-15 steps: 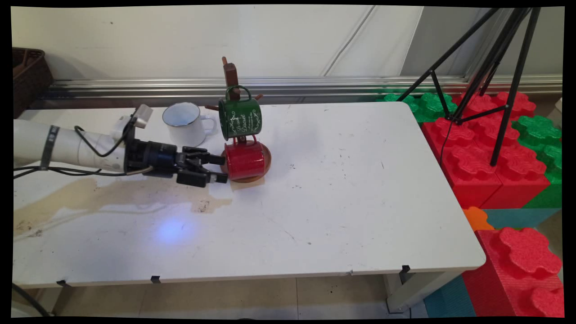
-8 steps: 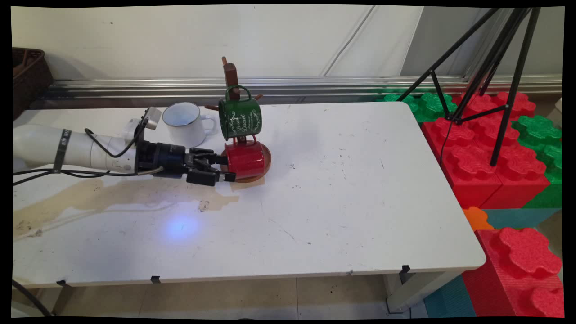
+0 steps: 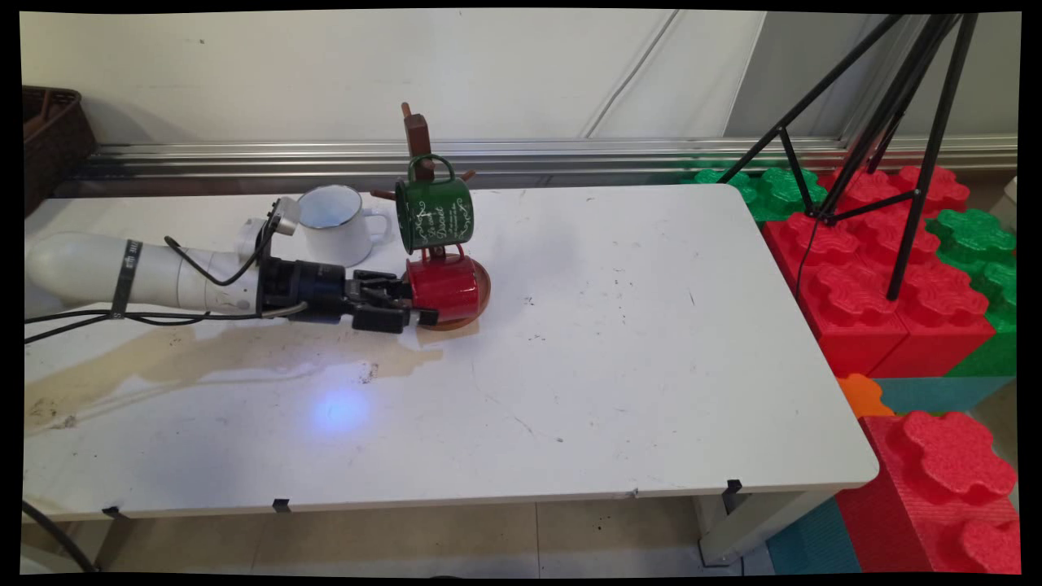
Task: Pick up the red mug from the rack, then place the picked object on the table
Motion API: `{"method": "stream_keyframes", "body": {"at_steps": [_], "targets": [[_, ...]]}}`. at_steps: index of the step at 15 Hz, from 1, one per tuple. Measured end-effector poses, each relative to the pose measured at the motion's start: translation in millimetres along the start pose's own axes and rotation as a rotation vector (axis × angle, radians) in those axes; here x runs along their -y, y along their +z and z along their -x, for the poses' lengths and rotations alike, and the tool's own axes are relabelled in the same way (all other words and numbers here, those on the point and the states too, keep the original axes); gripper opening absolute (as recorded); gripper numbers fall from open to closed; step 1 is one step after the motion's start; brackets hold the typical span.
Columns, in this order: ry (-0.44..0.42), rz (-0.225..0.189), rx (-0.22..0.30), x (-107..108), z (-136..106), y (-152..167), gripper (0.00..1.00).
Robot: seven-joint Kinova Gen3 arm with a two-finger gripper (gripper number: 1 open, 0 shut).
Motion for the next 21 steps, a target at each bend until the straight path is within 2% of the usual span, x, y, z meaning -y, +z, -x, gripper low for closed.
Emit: {"method": "stream_keyframes", "body": {"at_steps": [1,13,21], "targets": [[-0.005,-0.002,-0.005,0.2,-0.4,1.3,0.0],[-0.053,0.0,-0.043,1.0,-7.2,4.0,0.0],[-0.053,0.017,-0.043,-3.0,-9.1,0.6,0.0]]}}
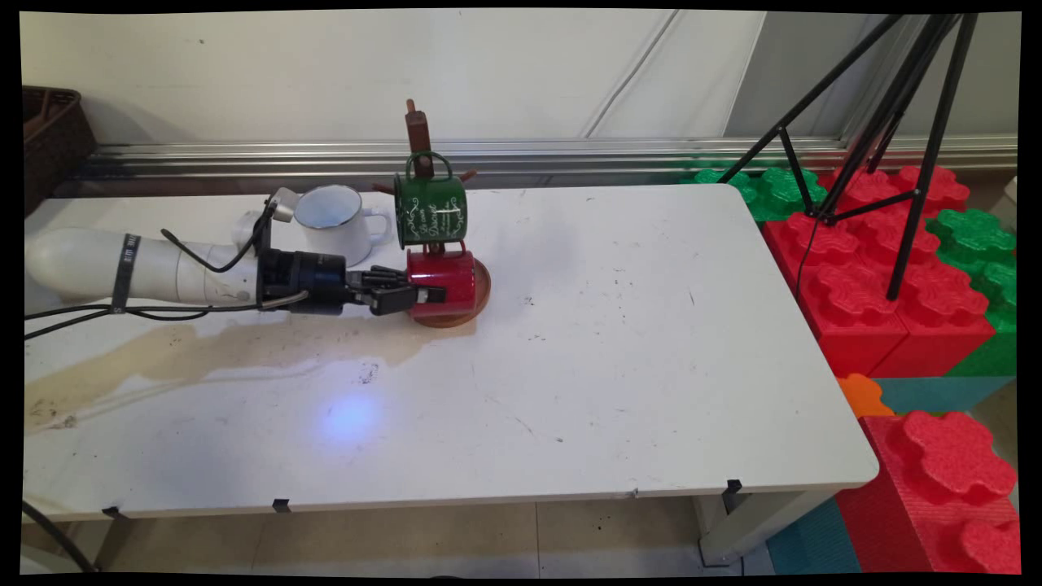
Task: Place the picked object on the table
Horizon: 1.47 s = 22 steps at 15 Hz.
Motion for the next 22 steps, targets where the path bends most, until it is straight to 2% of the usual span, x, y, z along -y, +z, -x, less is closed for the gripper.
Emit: {"method": "stream_keyframes", "body": {"at_steps": [15,22], "targets": [[0.053,0.111,0.078,-30,11,-18,0.0],[0.117,0.129,0.121,-33,6,-42,0.0]]}}
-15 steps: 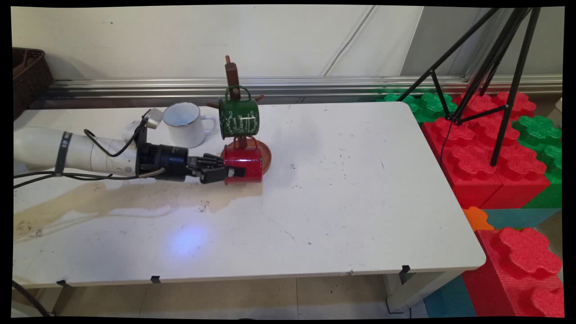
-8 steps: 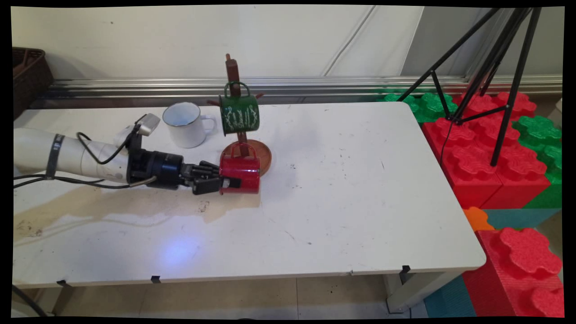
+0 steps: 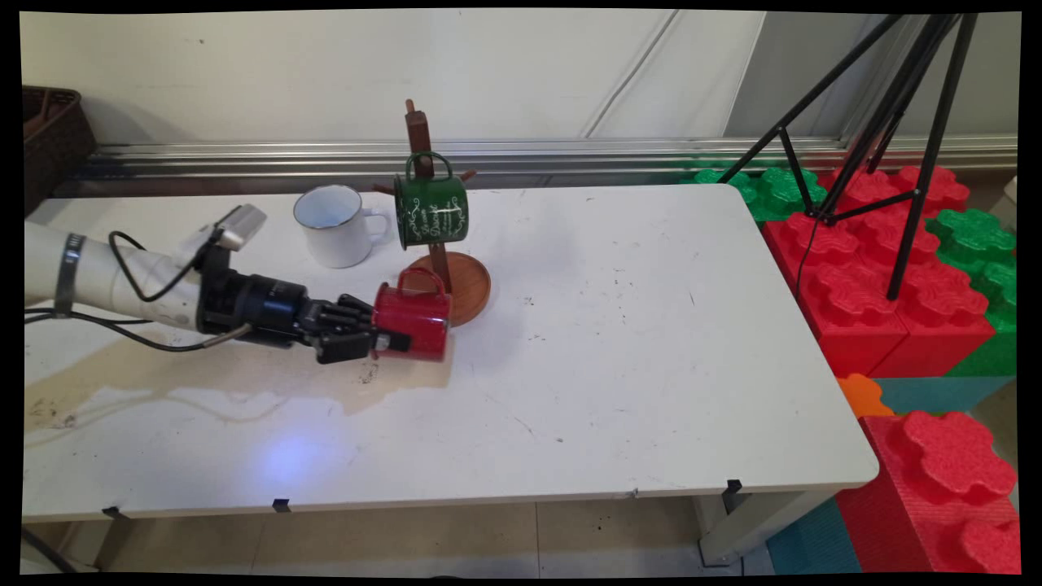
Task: Place the picked object on the table
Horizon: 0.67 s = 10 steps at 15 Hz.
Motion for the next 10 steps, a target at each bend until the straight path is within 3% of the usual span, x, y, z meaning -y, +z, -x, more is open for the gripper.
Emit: {"method": "stream_keyframes", "body": {"at_steps": [10], "targets": [[0.093,0.006,0.06,-12,-17,-50,0.0]]}}
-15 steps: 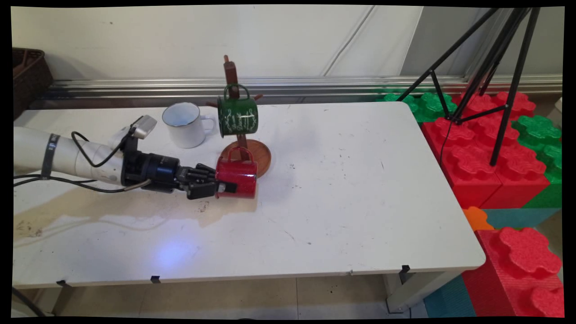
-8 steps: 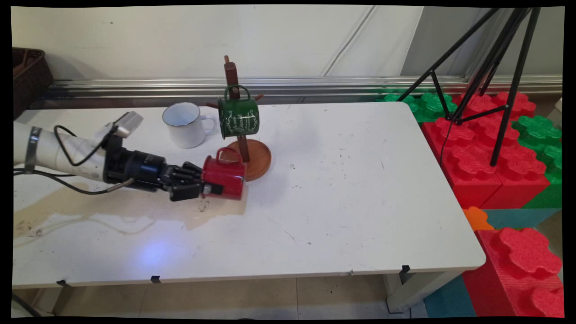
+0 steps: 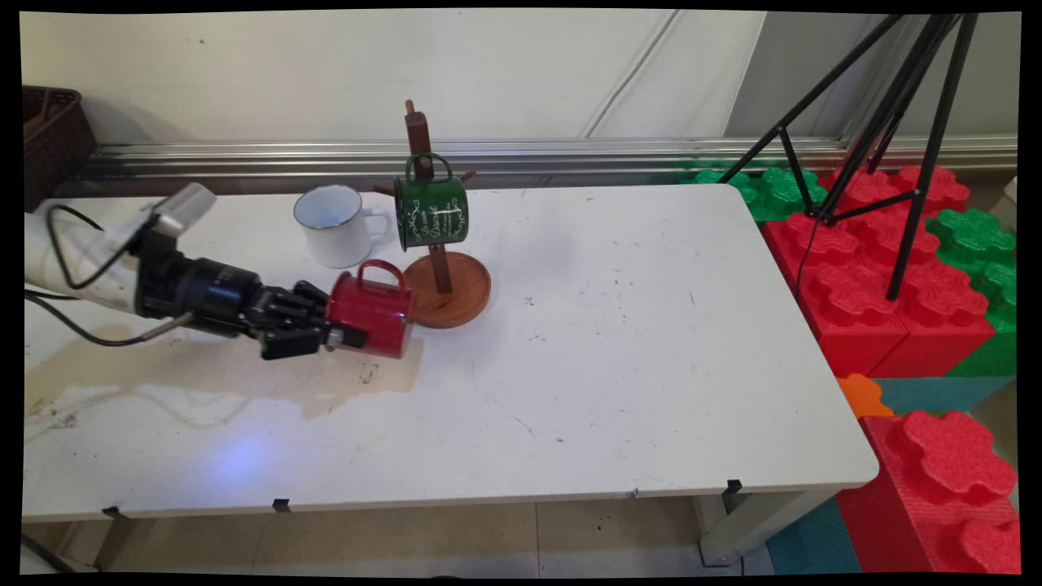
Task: Place the picked object on the table
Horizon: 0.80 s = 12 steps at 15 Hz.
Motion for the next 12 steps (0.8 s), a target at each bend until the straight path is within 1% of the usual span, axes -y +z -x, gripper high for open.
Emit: {"method": "stream_keyframes", "body": {"at_steps": [4,8,12], "targets": [[0.042,-0.01,0.031,-6,-9,-25,0.0],[0.1,-0.022,0.084,-11,-19,-49,0.0],[0.164,-0.035,0.136,-12,-31,-64,0.0]]}}
